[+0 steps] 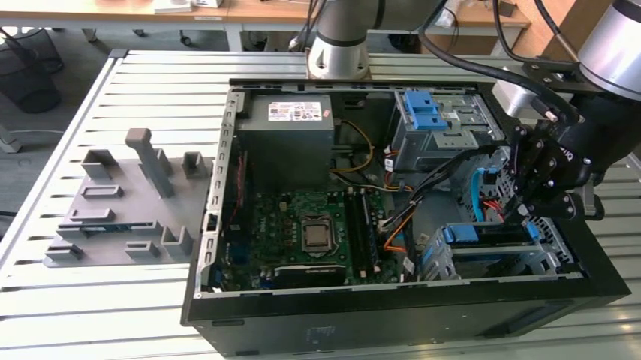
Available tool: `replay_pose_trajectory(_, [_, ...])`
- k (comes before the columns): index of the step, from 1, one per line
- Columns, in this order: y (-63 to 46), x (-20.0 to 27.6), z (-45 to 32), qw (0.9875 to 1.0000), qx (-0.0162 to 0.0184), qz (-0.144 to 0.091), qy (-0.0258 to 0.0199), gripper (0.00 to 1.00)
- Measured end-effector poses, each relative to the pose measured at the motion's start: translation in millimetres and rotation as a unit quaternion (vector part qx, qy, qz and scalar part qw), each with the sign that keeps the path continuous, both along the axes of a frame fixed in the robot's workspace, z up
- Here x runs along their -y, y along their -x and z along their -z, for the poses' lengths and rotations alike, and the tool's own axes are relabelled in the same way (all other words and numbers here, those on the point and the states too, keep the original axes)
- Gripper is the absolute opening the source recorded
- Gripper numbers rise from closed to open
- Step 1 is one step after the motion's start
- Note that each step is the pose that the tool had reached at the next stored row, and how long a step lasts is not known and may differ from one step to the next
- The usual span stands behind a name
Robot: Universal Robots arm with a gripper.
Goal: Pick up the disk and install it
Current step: 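Insert the first disk wire, then insert the second disk wire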
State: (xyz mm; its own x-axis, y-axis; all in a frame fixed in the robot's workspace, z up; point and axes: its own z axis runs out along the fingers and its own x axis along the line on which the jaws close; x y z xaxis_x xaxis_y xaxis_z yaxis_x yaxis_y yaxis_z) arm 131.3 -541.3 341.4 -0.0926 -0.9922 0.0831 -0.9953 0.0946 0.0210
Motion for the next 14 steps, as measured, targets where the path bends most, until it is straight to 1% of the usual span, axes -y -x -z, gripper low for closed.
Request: replay_pose_trajectory(14, [1.4,-0.1,-1.3,1.0,0.0001,0.0,0.0002,0.11])
